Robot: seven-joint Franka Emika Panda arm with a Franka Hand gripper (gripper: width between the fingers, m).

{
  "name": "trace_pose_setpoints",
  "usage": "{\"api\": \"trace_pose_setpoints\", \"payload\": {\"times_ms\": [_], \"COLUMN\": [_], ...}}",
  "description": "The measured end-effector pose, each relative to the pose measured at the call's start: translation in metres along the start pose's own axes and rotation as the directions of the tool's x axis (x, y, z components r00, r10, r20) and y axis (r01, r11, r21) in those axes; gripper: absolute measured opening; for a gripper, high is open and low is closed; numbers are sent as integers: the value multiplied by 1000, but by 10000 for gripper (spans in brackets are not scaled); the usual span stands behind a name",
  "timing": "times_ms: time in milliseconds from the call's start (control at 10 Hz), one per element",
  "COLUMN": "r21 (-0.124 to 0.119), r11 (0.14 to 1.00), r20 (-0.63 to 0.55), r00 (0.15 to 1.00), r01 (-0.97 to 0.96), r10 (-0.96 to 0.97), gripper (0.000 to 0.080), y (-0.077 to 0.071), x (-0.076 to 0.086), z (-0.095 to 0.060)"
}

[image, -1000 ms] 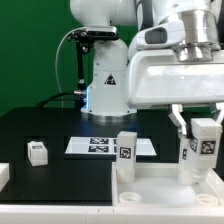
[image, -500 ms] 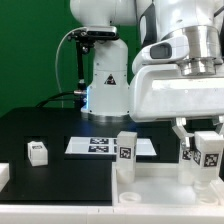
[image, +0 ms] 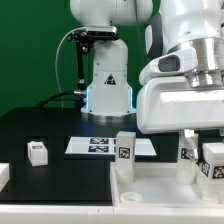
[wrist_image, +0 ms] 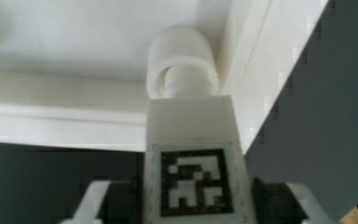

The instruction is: Assemble square table

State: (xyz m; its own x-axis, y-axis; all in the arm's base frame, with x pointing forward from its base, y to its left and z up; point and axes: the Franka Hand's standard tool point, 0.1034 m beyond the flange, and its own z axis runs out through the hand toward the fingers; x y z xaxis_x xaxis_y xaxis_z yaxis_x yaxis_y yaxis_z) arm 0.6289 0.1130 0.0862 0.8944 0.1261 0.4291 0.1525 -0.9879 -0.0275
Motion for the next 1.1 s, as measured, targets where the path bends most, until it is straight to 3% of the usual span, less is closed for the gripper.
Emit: {"api": "trace_pose_setpoints", "payload": {"times_ms": [1000, 1100], "r21": [-10, -10], "r11": [1000, 1000], "r20": [-32, -31], "r00": [999, 999], "r01": [7, 7], "r10": [-7, -7], "gripper": [285, 450], "y": [4, 4], "x": [-5, -5], "z": [10, 10]}}
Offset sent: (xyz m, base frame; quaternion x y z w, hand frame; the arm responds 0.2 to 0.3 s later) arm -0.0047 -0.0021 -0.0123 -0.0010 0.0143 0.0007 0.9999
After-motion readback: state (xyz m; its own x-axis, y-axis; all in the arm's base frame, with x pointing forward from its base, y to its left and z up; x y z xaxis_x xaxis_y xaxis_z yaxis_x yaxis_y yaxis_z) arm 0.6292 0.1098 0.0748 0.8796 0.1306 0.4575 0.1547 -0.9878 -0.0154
